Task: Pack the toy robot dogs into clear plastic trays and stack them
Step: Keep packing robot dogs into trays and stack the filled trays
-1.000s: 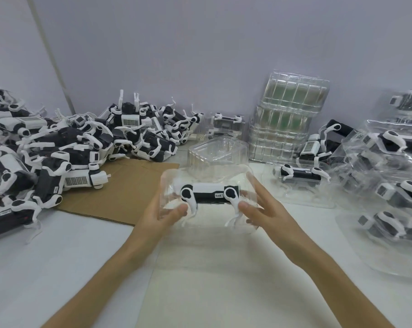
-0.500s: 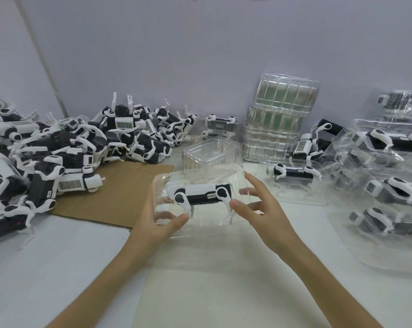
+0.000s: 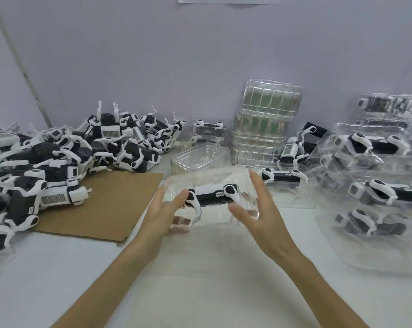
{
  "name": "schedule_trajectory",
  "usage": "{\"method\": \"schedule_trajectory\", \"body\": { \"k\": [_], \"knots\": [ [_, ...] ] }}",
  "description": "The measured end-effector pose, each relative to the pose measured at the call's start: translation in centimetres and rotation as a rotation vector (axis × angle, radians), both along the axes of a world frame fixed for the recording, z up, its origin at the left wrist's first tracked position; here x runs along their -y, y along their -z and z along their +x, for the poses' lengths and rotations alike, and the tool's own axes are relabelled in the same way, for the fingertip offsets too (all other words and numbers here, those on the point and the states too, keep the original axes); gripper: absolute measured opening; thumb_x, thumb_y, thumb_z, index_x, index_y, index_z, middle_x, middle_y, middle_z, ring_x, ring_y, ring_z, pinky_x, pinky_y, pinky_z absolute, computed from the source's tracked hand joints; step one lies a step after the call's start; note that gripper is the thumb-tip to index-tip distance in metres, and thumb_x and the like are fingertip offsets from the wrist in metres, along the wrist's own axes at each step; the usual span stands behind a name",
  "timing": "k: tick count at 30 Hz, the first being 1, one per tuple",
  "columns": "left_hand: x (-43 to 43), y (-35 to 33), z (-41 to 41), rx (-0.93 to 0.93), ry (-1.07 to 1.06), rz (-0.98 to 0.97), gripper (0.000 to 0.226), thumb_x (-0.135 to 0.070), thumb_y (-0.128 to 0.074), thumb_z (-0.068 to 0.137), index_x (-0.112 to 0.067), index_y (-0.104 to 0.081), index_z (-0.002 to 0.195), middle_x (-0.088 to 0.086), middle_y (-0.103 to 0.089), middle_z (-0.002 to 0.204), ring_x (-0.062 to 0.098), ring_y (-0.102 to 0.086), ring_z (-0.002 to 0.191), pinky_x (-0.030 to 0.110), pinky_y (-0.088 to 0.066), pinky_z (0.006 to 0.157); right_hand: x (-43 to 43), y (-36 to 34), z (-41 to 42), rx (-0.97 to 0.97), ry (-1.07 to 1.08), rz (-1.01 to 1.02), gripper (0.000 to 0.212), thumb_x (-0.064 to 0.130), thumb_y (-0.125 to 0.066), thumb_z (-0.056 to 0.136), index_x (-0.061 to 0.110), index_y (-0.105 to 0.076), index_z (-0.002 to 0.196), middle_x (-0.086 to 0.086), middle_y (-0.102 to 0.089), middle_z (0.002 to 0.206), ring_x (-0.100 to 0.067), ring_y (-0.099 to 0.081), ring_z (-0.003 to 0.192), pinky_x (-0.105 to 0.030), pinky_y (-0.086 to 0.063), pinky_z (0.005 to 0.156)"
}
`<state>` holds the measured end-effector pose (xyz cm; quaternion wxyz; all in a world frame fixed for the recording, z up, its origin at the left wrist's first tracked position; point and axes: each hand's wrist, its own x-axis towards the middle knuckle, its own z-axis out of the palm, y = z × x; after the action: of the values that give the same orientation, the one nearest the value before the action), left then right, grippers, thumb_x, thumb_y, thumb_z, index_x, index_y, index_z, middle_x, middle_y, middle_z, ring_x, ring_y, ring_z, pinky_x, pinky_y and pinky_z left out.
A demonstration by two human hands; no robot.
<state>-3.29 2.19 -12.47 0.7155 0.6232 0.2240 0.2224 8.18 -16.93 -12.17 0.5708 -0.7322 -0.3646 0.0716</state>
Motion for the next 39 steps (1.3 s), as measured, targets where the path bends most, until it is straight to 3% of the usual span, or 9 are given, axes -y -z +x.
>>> {"method": "schedule_trajectory", "body": {
  "k": [2, 5, 9, 14, 18, 21, 27, 37, 39],
  "knots": [
    [0.2, 0.0, 0.6, -0.013, -0.003, -0.065, 0.054, -0.044, -0.073, 0.083, -0.046, -0.052, 0.133, 0.004, -0.073, 0.102, 0.027, -0.065, 0.070, 0.033, -0.055, 0.055, 0.5, -0.1, 0.5, 0.097, -0.024, -0.124, 0.107, 0.079, -0.067, 0.067, 0.059, -0.003, 0.150, 0.054, -0.002, 0.145, 0.024, -0.010, 0.137, -0.018, -0.022, 0.112],
    [0.4, 0.8, 0.7, -0.089, -0.020, -0.088, 0.046, -0.038, -0.071, 0.088, -0.042, -0.052, 0.130, 0.002, -0.075, 0.097, 0.023, -0.070, 0.068, 0.034, -0.057, 0.056, 1.0, -0.8, 0.9, 0.380, -0.006, -0.316, 0.123, 0.083, -0.071, 0.058, 0.056, 0.005, 0.151, 0.035, 0.015, 0.158, 0.006, 0.013, 0.148, -0.037, -0.005, 0.120],
    [1.4, 1.1, 0.0, -0.144, 0.085, -0.083, 0.047, -0.054, -0.067, 0.081, -0.055, -0.050, 0.125, 0.005, -0.073, 0.108, 0.023, -0.072, 0.078, 0.036, -0.056, 0.061, 0.2, -0.8, 0.0, 0.690, -0.150, -0.542, 0.105, 0.080, -0.070, 0.056, 0.047, -0.021, 0.144, 0.019, 0.021, 0.162, -0.002, 0.030, 0.145, -0.037, 0.012, 0.121],
    [1.5, 0.6, -0.5, -0.093, 0.027, -0.005, 0.060, -0.070, -0.064, 0.069, -0.048, -0.056, 0.125, -0.003, -0.067, 0.104, 0.018, -0.063, 0.085, 0.033, -0.049, 0.077, -0.5, -2.0, 0.1, 0.659, -0.202, -0.718, 0.071, 0.072, -0.070, 0.063, 0.033, -0.032, 0.110, 0.007, -0.009, 0.163, -0.005, 0.002, 0.150, -0.032, -0.001, 0.122],
    [1.7, 0.6, -0.2, -0.041, -0.071, -0.100, 0.042, -0.054, -0.056, 0.092, -0.031, -0.059, 0.128, 0.002, -0.060, 0.115, 0.019, -0.062, 0.093, 0.035, -0.048, 0.079, -0.5, -4.3, 1.4, 0.646, -0.276, -0.775, 0.058, 0.060, -0.077, 0.063, 0.038, -0.039, 0.102, 0.013, -0.040, 0.126, -0.011, -0.039, 0.108, -0.029, -0.034, 0.095],
    [1.5, 0.7, -0.1, 0.083, -0.276, -0.227, 0.041, -0.030, -0.049, 0.102, -0.025, -0.047, 0.143, -0.001, -0.057, 0.126, 0.015, -0.063, 0.100, 0.036, -0.049, 0.079, -0.6, -6.7, 3.8, 0.643, -0.233, -0.773, 0.058, 0.052, -0.081, 0.064, 0.038, -0.041, 0.104, 0.014, -0.041, 0.114, -0.011, -0.043, 0.100, -0.029, -0.038, 0.086],
    [2.1, 1.3, -0.1, 0.084, -0.313, -0.226, 0.029, -0.018, -0.047, 0.101, -0.029, -0.053, 0.127, -0.011, -0.058, 0.110, 0.017, -0.065, 0.098, 0.036, -0.049, 0.081, -0.2, -11.5, 12.3, 0.474, -0.027, -0.773, 0.060, 0.034, -0.079, 0.068, 0.033, -0.037, 0.111, 0.009, -0.043, 0.116, -0.007, -0.050, 0.079, -0.024, -0.036, 0.062],
    [3.7, 1.2, -0.2, 0.007, -0.225, -0.262, 0.023, -0.013, -0.049, 0.100, -0.022, -0.057, 0.120, -0.007, -0.057, 0.108, 0.018, -0.066, 0.089, 0.032, -0.048, 0.071, 0.4, -10.2, 19.5, 0.351, 0.084, -1.075, 0.050, 0.016, -0.076, 0.075, 0.018, -0.039, 0.109, 0.000, -0.048, 0.092, -0.014, -0.047, 0.072, -0.027, -0.038, 0.058],
    [3.6, 1.2, -0.3, 0.003, -0.222, -0.280, 0.023, -0.011, -0.050, 0.100, -0.020, -0.057, 0.119, -0.005, -0.057, 0.107, 0.018, -0.066, 0.088, 0.032, -0.048, 0.070, 0.1, -10.4, 19.5, 0.379, 0.084, -1.122, 0.051, 0.015, -0.076, 0.072, 0.018, -0.041, 0.109, -0.002, -0.049, 0.100, -0.014, -0.049, 0.076, -0.028, -0.040, 0.060]
  ]
}}
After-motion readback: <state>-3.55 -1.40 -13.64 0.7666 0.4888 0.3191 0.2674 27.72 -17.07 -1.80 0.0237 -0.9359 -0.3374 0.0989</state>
